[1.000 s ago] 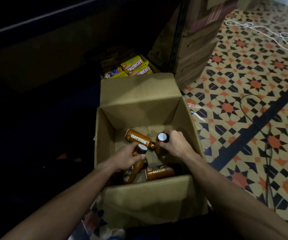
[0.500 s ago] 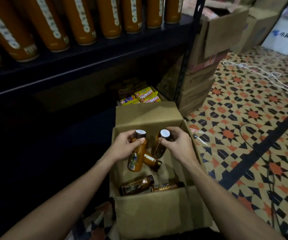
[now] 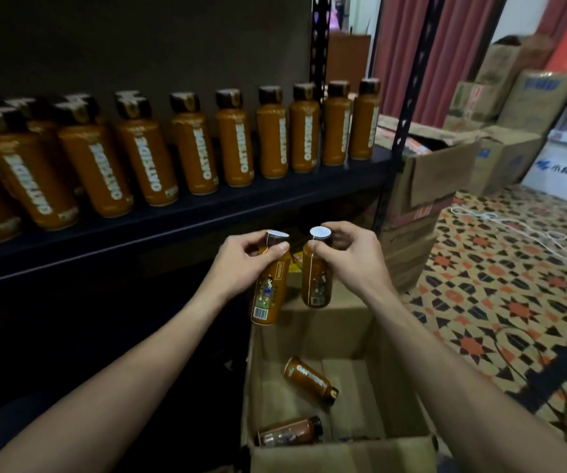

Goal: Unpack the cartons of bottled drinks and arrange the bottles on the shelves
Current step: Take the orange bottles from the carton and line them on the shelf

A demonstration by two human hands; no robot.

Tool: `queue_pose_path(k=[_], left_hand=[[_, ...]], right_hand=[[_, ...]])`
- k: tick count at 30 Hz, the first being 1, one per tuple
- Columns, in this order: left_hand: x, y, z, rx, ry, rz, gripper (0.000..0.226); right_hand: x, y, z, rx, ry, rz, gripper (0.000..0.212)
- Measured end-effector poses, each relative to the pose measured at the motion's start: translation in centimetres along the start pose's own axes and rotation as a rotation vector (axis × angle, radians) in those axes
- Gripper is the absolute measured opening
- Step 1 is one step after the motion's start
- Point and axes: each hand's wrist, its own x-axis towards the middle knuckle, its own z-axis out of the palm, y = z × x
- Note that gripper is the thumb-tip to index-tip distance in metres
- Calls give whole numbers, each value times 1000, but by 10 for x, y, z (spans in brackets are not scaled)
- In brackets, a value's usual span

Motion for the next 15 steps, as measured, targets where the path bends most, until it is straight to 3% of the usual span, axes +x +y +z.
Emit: queue_pose_path(k=[9, 15], left_hand=[[18, 102, -82, 82, 153, 170, 25], [36, 164, -134, 134, 292, 262, 31]], right_hand=[[59, -105, -2, 100, 0, -158, 34], [103, -173, -6, 176, 53, -229, 35]])
